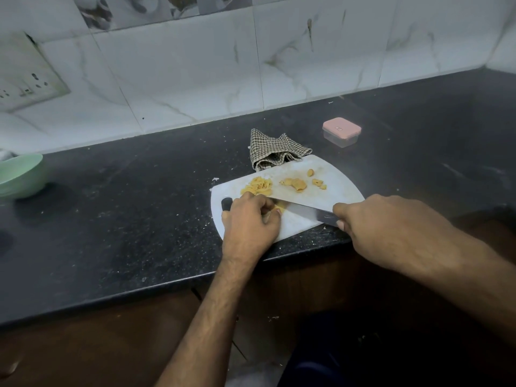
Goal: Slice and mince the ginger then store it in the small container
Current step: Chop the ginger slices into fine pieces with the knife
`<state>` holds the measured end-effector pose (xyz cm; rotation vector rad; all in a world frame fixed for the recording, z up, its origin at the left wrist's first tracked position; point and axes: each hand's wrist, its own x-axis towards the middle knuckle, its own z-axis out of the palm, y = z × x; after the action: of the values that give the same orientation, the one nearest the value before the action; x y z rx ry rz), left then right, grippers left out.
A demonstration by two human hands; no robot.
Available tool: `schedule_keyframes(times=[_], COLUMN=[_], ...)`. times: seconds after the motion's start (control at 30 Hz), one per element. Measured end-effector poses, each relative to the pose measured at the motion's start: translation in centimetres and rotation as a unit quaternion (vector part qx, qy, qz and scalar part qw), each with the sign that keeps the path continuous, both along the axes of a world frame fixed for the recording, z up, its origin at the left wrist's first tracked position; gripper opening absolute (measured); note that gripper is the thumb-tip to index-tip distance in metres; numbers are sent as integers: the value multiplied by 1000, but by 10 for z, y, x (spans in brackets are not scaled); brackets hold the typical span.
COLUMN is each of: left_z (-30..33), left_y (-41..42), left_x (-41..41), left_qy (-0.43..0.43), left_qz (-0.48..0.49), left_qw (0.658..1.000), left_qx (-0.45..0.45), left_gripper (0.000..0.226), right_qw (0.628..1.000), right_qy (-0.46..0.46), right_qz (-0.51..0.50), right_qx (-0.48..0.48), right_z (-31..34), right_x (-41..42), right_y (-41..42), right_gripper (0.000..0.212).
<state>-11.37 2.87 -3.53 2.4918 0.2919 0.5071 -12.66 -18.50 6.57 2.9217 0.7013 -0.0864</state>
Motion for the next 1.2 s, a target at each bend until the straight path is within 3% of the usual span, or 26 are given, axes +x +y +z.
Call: schedule_keyframes(times=[0.33,0.6,0.73,1.2], left_z=[1,6,6,4], left_y=[-1,1,-1,-2], left_x=[-1,-3,-2,-2], left_qy=[26,18,18,34], left_qz=[2,6,8,1], left_qw=[1000,1000,999,999], left_qx=[-2,-24,-35,25], left_gripper=[4,10,12,8], right_qw=[997,999,998,995], right_qy=[81,35,50,84], right_qz=[-5,8,7,-22], right_qx=[13,-16,-28,-51], right_z=[-12,8,5,16], right_x=[5,-3,-5,-14], right_y=[13,7,8,15], right_gripper=[7,10,22,14])
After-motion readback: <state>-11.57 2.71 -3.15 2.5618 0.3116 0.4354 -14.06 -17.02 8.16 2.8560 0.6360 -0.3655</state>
